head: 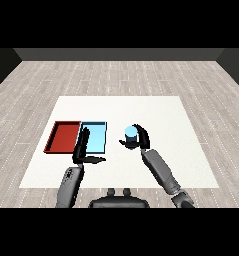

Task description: Pick the blue can and put it in the blue box

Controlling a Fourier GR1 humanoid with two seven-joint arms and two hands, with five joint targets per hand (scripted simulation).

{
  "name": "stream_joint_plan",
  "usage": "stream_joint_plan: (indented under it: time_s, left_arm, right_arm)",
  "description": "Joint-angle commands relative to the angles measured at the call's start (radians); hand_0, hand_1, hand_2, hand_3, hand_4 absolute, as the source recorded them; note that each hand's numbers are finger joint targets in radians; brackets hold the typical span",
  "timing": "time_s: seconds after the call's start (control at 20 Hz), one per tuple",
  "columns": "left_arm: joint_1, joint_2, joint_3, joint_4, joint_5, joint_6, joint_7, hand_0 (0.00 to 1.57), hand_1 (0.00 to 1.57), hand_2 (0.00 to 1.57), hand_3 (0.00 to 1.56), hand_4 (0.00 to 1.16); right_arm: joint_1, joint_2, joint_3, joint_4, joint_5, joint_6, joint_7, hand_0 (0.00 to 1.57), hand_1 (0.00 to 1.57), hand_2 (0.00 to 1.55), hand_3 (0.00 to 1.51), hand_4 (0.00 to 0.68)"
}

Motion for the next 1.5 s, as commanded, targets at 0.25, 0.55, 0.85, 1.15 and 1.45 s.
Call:
stream_joint_plan:
  time_s: [0.25, 0.55, 0.85, 1.15, 1.45]
  left_arm:
    - [-0.058, -0.003, -0.114, 0.008, 0.039, 0.082, 0.064, 0.0, 0.0, 0.0, 0.0, 0.0]
    - [-0.168, -0.003, -0.117, 0.081, 0.099, 0.082, 0.074, 0.0, 0.0, 0.0, 0.0, 0.0]
    - [-0.164, -0.003, -0.177, 0.052, 0.072, 0.102, 0.084, 0.0, 0.0, 0.0, 0.0, 0.0]
    - [-0.177, -0.003, -0.25, 0.152, 0.135, 0.157, 0.041, 0.0, 0.0, 0.0, 0.0, 0.0]
    - [-0.181, -0.003, -0.358, 0.209, 0.144, 0.273, 0.011, 0.0, 0.0, 0.0, 0.0, 0.0]
  right_arm:
    - [0.074, -0.004, -0.076, -0.117, 0.048, 0.11, -0.003, 1.46, 1.46, 1.46, 1.37, 0.566]
    - [0.051, 0.037, -0.089, -0.126, 0.127, 0.097, 0.084, 1.45, 1.45, 1.47, 1.38, 0.55]
    - [0.017, 0.04, -0.15, -0.173, 0.134, 0.156, 0.111, 1.45, 1.45, 1.47, 1.39, 0.576]
    - [0.02, 0.08, -0.14, -0.104, 0.159, 0.197, 0.072, 1.45, 1.45, 1.46, 1.37, 0.55]
    - [0.04, 0.098, -0.137, -0.132, 0.165, 0.205, 0.094, 1.43, 1.43, 1.46, 1.37, 0.559]
